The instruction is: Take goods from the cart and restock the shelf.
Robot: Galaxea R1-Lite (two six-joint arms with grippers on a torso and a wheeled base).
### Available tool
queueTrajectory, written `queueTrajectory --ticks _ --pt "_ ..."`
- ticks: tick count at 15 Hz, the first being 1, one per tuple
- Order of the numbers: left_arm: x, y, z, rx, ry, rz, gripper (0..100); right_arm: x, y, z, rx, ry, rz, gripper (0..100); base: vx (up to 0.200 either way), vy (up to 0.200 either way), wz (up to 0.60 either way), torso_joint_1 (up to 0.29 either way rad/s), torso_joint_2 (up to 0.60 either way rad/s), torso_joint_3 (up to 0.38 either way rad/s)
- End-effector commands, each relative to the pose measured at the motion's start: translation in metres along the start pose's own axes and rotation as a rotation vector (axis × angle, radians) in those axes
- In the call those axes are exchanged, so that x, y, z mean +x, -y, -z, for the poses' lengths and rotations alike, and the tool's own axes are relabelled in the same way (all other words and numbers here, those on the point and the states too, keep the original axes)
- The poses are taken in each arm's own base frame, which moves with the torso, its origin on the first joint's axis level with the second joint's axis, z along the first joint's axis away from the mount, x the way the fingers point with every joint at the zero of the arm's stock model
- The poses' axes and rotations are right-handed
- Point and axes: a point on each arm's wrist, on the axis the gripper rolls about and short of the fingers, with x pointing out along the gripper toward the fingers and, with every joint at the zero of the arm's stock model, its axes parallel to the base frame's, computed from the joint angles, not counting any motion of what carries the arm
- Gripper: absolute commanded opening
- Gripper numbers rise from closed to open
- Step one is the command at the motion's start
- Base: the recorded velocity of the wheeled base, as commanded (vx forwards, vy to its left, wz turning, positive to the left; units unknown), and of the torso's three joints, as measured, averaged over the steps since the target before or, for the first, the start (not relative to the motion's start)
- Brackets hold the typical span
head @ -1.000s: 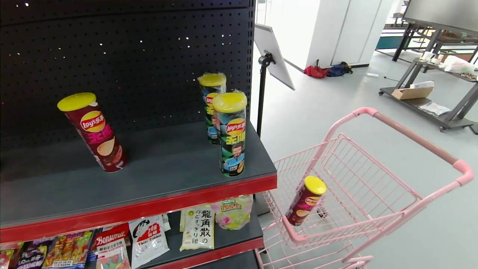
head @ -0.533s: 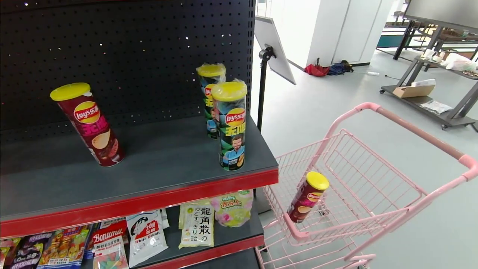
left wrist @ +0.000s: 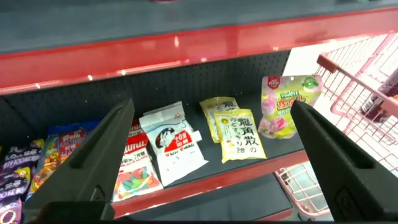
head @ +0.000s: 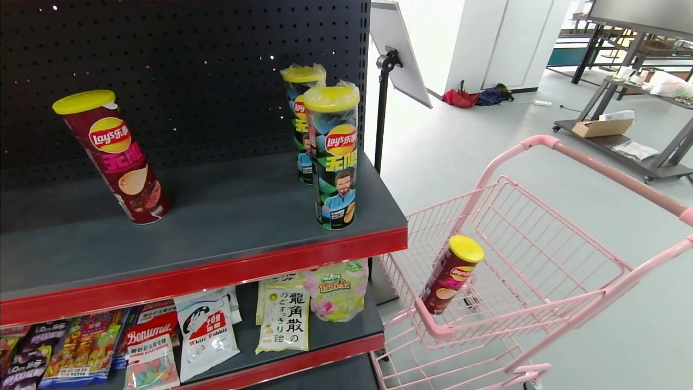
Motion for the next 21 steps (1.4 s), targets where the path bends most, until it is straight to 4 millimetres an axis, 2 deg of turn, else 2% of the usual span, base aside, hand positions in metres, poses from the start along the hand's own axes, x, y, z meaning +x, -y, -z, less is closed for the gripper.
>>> queueTrajectory --ticks 1,6,11,12,13,14,15,16,17,18,21 --pt "0.000 0.000 0.000 0.001 -0.001 0.000 100 0.000 0.000 0.000 0.001 0.000 0.001 100 0.000 0.000 0.00 -0.159 0.44 0.261" --pt "0.000 0.000 0.000 0.001 -0.001 0.000 100 0.000 0.000 0.000 -0.001 0.000 0.001 100 0.000 0.000 0.00 -0.184 0.54 0.347" --pt "0.000 0.000 0.000 -0.001 -0.001 0.000 100 0.000 0.000 -0.005 -0.015 0.003 0.007 100 0.000 0.000 0.00 -0.048 0.13 0.093" --pt "0.000 0.000 0.000 0.001 -0.001 0.000 100 0.012 -0.001 -0.100 0.056 0.028 -0.034 100 0.000 0.000 0.00 0.000 0.00 0.000" --pt "0.000 0.000 0.000 0.001 -0.001 0.000 100 0.054 -0.003 -0.168 0.221 -0.007 -0.048 100 0.000 0.000 0.00 0.000 0.00 0.000" --pt "0.000 0.000 0.000 0.001 -0.001 0.000 100 0.067 -0.004 -0.184 0.238 -0.009 -0.067 100 0.000 0.000 0.00 0.000 0.00 0.000" --pt "0.000 0.000 0.000 0.001 -0.001 0.000 100 0.067 -0.004 -0.184 0.238 -0.009 -0.067 100 0.000 0.000 0.00 0.000 0.00 0.000" --pt "0.000 0.000 0.000 0.001 -0.001 0.000 100 0.136 -0.018 -0.193 0.130 -0.185 -0.271 100 0.000 0.000 0.00 0.000 0.00 0.000" --pt "0.000 0.000 0.000 0.001 -0.001 0.000 100 0.156 -0.020 -0.182 0.142 -0.252 -0.278 100 0.000 0.000 0.00 0.000 0.00 0.000" --pt "0.000 0.000 0.000 0.001 -0.001 0.000 100 0.197 -0.027 -0.143 0.173 -0.370 -0.313 100 0.000 0.000 0.00 0.000 0.00 0.000" --pt "0.000 0.000 0.000 0.001 -0.001 0.000 100 0.243 -0.039 -0.066 0.123 -0.449 -0.444 100 0.000 0.000 0.00 0.000 0.00 0.000"
